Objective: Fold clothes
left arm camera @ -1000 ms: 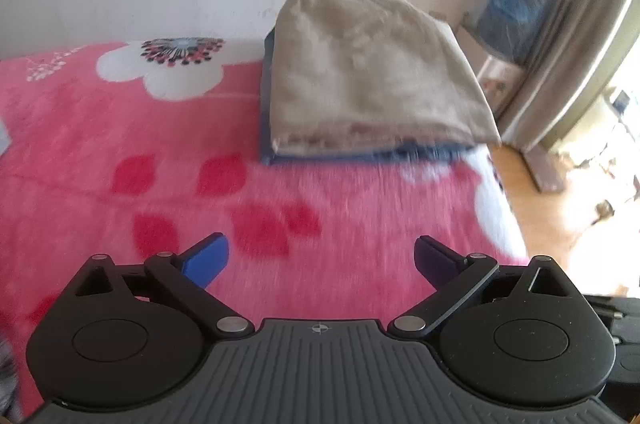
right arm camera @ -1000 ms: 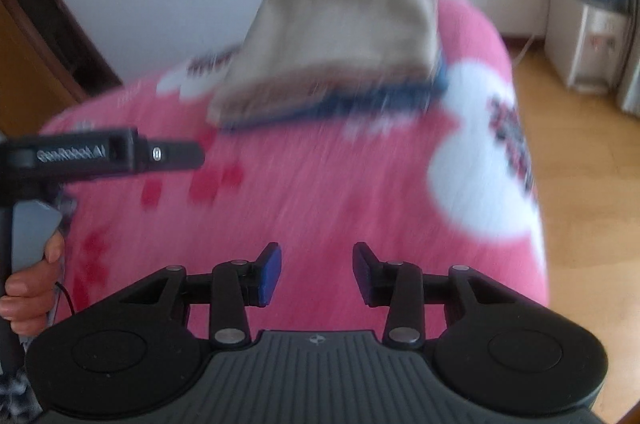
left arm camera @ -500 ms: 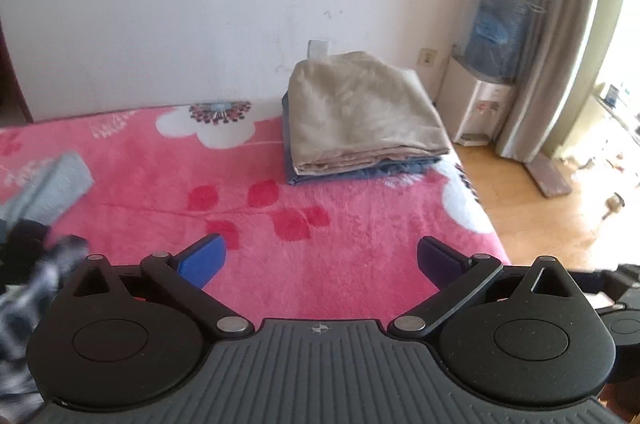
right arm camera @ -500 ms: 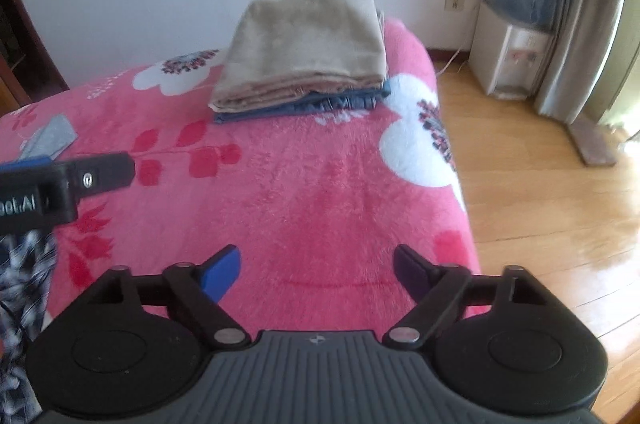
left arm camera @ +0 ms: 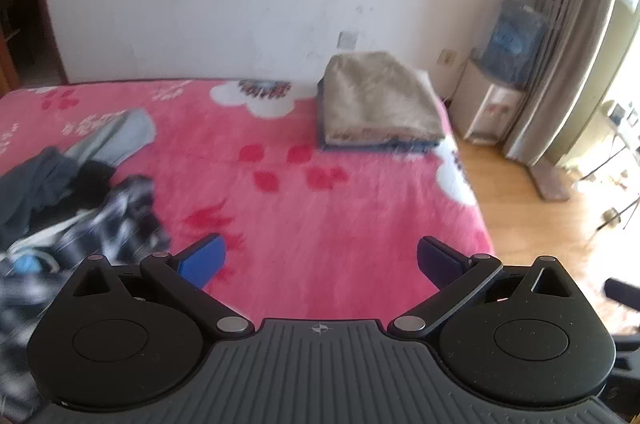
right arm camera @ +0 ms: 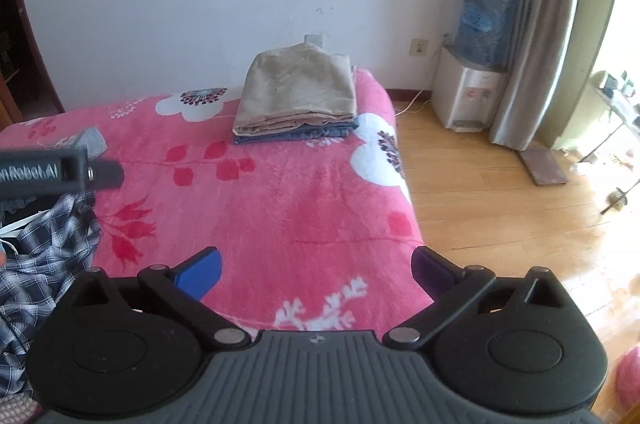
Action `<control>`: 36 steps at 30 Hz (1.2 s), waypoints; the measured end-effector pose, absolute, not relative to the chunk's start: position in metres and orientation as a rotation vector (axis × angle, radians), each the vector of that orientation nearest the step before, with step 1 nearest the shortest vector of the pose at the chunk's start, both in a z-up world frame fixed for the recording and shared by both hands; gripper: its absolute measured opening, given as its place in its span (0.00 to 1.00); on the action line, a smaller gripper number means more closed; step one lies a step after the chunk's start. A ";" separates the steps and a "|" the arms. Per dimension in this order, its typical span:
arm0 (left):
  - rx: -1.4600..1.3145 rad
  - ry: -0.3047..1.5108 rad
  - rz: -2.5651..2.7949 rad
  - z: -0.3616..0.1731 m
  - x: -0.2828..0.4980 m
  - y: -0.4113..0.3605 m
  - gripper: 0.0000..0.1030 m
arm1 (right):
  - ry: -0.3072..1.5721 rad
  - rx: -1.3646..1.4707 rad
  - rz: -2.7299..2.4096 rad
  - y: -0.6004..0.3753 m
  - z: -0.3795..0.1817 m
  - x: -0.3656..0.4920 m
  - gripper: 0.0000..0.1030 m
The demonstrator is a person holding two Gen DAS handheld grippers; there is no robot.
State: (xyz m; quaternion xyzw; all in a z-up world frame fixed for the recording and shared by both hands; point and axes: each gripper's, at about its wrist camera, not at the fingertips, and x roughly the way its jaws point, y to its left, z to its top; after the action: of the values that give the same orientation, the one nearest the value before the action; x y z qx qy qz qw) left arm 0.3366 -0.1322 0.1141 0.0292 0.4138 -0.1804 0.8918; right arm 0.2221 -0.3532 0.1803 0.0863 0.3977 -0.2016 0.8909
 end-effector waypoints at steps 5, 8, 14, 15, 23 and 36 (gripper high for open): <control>0.065 0.850 -0.350 0.118 0.314 -0.124 1.00 | 0.826 0.144 -0.467 -0.340 0.191 0.209 1.00; 0.091 0.827 -0.348 0.122 0.306 -0.123 1.00 | 0.818 0.151 -0.488 -0.335 0.196 0.205 1.00; 0.117 0.789 -0.343 0.132 0.292 -0.123 1.00 | 0.801 0.145 -0.529 -0.325 0.202 0.199 1.00; 0.119 0.786 -0.342 0.133 0.291 -0.124 1.00 | 0.800 0.147 -0.536 -0.324 0.203 0.198 1.00; 0.139 0.791 -0.325 0.133 0.289 -0.128 1.00 | 0.803 0.128 -0.553 -0.318 0.202 0.198 1.00; 0.156 0.783 -0.306 0.132 0.285 -0.133 1.00 | 0.816 0.114 -0.562 -0.320 0.197 0.196 1.00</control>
State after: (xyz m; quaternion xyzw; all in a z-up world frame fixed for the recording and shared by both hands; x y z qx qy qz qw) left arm 0.2852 -0.1332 0.1320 0.0756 0.3799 -0.1485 0.9099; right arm 0.1960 -0.3200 0.1965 0.0545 0.3912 -0.2695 0.8783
